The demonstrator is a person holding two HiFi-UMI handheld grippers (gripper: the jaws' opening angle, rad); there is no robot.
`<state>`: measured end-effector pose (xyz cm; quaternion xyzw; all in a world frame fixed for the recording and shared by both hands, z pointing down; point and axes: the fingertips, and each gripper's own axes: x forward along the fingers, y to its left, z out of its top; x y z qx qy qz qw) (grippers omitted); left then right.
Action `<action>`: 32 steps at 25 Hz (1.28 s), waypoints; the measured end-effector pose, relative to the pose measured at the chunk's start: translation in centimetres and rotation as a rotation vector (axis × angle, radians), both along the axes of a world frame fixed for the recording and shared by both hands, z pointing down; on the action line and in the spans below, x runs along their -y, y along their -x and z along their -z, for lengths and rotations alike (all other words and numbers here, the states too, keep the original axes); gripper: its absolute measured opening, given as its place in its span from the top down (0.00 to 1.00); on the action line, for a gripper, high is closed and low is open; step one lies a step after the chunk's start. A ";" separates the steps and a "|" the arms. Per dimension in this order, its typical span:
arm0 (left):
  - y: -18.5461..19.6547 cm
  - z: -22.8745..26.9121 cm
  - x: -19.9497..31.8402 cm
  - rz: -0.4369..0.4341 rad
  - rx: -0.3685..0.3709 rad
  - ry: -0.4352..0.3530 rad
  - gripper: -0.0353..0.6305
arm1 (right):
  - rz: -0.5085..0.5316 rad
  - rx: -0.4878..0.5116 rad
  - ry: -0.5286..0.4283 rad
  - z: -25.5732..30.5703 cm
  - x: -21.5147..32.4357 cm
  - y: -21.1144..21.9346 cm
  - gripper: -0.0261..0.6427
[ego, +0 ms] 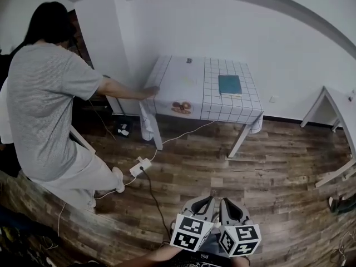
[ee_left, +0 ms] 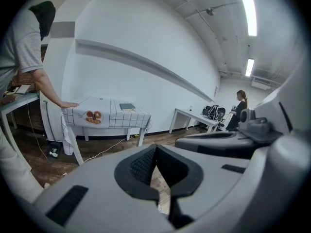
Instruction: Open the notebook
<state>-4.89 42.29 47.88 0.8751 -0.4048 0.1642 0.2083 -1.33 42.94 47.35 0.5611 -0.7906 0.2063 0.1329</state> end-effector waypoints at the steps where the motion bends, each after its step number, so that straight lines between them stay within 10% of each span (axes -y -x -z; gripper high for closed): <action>1: -0.2 -0.1 0.5 0.006 0.003 0.002 0.93 | 0.007 0.001 0.000 -0.1 0.5 -0.2 0.94; 32: -17.2 0.4 19.6 0.088 0.111 0.019 0.93 | 0.113 0.115 0.010 -0.2 20.2 -16.9 0.94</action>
